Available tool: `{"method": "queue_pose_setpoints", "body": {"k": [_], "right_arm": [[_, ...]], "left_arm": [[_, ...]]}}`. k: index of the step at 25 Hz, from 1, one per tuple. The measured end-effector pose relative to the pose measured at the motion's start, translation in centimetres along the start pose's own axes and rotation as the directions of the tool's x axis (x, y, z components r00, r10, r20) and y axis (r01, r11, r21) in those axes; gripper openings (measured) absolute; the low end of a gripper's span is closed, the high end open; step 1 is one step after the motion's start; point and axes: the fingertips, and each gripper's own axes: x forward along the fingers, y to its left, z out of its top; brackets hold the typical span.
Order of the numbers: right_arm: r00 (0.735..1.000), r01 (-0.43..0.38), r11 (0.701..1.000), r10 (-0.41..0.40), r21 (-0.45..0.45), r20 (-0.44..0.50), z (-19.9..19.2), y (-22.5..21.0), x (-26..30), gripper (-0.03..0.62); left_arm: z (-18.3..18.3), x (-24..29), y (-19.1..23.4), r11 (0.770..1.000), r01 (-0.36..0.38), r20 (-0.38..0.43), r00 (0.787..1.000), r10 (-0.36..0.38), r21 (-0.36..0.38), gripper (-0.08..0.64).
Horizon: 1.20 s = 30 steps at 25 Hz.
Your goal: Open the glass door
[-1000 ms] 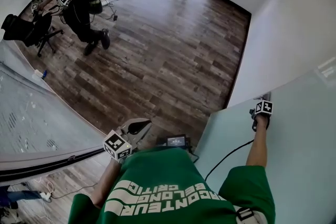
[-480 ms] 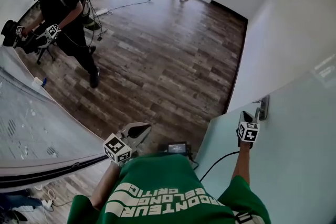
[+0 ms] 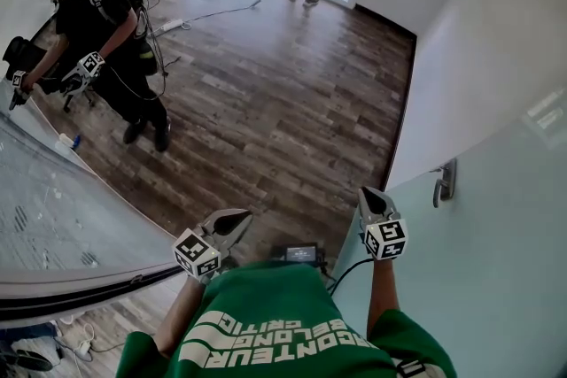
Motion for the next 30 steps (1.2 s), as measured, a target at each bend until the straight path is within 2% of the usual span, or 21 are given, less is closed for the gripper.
{"method": "queue_pose_setpoints", "body": {"k": [4,9,16,30], "right_arm": [[0.995,-0.085,0.996,0.088,-0.038,0.056,2.3,4.6,0.6,-0.008],[0.987,-0.145,0.988,0.148,-0.053,0.061,2.2,6.4,1.3,-0.008],[0.983,-0.171,0.983,0.174,-0.068,0.049,2.5,8.5,1.7,-0.008],[0.981,-0.187,0.98,0.19,-0.065,0.04,1.7,8.7,2.7,-0.008]], "left_arm": [[-0.1,-1.2,0.2,1.0,-0.011,0.007,1.0,0.011,-0.008,0.009],[-0.6,-1.1,0.3,0.999,-0.029,0.007,1.0,0.029,-0.017,0.009],[-0.3,-2.3,0.6,0.999,-0.037,0.011,0.999,0.038,-0.023,0.009],[-0.9,-2.3,1.0,0.998,-0.051,0.018,0.999,0.052,-0.032,0.009]]}}
